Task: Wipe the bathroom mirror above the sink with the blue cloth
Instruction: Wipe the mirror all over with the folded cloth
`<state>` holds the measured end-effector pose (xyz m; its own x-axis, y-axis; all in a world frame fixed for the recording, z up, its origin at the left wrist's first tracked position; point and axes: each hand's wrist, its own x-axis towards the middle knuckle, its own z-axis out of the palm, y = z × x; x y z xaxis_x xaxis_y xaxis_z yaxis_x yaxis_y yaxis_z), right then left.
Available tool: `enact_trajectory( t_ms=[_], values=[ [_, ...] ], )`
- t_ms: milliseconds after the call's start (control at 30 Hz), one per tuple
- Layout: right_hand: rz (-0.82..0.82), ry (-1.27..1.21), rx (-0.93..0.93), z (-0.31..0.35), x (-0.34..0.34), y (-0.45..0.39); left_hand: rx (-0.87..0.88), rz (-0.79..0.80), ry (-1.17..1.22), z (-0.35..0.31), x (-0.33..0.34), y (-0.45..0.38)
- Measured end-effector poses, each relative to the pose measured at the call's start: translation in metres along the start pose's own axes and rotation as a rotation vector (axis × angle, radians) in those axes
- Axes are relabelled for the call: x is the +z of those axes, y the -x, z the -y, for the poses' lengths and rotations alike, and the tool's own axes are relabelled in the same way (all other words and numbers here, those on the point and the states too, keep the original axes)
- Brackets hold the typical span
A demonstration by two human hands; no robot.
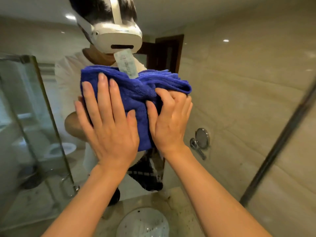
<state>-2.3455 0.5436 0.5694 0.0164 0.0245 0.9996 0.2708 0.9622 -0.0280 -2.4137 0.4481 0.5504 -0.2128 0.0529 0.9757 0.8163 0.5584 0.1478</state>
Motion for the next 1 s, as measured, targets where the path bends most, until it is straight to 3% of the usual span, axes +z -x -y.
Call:
enact_trajectory(
  t_ms=[233,700,1000],
  values=[
    [-0.059,0.009,-0.039,-0.084,-0.03,0.001,0.01,-0.019,0.056,-0.079,0.031,0.01],
    [-0.068,-0.016,-0.032,-0.312,-0.134,-0.005,0.046,-0.028,0.152,-0.314,0.104,0.035],
    [-0.058,0.052,0.043,-0.42,-0.184,0.002,0.12,0.066,0.199,-0.425,0.136,0.046]
  ],
)
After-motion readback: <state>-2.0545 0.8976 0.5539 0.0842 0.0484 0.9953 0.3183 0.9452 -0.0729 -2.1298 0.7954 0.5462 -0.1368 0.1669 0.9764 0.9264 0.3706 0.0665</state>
